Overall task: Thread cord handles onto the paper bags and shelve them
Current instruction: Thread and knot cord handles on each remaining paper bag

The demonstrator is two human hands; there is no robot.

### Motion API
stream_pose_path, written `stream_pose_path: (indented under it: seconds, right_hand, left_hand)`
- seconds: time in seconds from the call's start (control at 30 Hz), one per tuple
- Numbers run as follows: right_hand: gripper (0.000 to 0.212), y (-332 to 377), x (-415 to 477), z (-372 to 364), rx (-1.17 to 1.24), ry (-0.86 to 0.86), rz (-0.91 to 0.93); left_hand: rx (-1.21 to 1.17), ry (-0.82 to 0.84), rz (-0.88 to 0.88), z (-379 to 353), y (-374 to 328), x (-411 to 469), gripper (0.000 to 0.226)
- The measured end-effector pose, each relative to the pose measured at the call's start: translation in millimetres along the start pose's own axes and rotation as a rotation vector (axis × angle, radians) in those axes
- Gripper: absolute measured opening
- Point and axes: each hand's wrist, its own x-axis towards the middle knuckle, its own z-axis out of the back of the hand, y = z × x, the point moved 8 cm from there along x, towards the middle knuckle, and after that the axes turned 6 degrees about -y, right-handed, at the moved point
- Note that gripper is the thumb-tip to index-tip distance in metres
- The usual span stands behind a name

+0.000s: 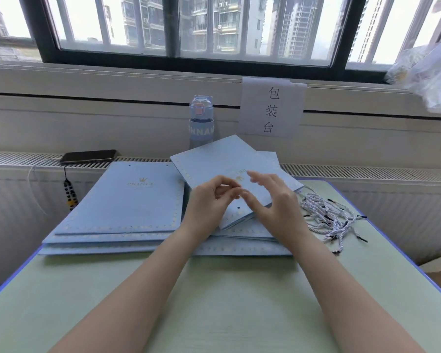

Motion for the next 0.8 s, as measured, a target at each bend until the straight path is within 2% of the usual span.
stream_pose_path:
  seconds: [0.1, 0.27, 0.33, 0.43, 0.5, 0.57, 0.63, 0.8]
  right_hand:
    - [0.024, 5.8, -4.2, -7.0, 0.057, -0.001, 0.026]
    - [0.016, 1.2, 0.1, 3.8, 0.099, -0.061, 0.032]
    - [0.012, 0.4, 0.8, 7.9, 0.061, -0.115, 0.025]
    - [0.007, -9.6, 1.5, 14.6, -0.005, -0.195, -0.072]
    - [0.010, -17.1, 2.9, 18.3, -0.041, -0.210, -0.118]
    - [0.015, -24.0, 2.8, 15.3, -0.078, -0.157, -0.157]
    - [0.017, -30.6, 0.3, 6.0, -0.123, -0.069, -0.197]
    - [0.018, -37.1, -4.9, -10.3, -0.178, 0.041, -0.231]
  left_hand:
    - [-0.089, -0.002, 0.072, 3.0, 4.8, 1.3, 0.007]
    - [-0.103, 0.035, 0.109, 2.1, 7.1, 1.2, 0.007]
    - [0.051, 0.038, 0.062, 3.4, 7.5, 1.4, 0.004]
    - [0.694, 0.141, -0.145, -2.8, 17.6, 0.8, 0.043]
    - [0.942, 0.302, -0.061, -8.0, 37.5, -3.7, 0.068]
    - [0.964, 0.404, 0.042, -10.0, 49.3, -8.0, 0.082]
    - [0.974, 0.455, 0.054, -12.6, 49.6, -9.8, 0.088]
    - [0.963, 0.464, 0.047, -12.3, 45.9, -10.1, 0.076]
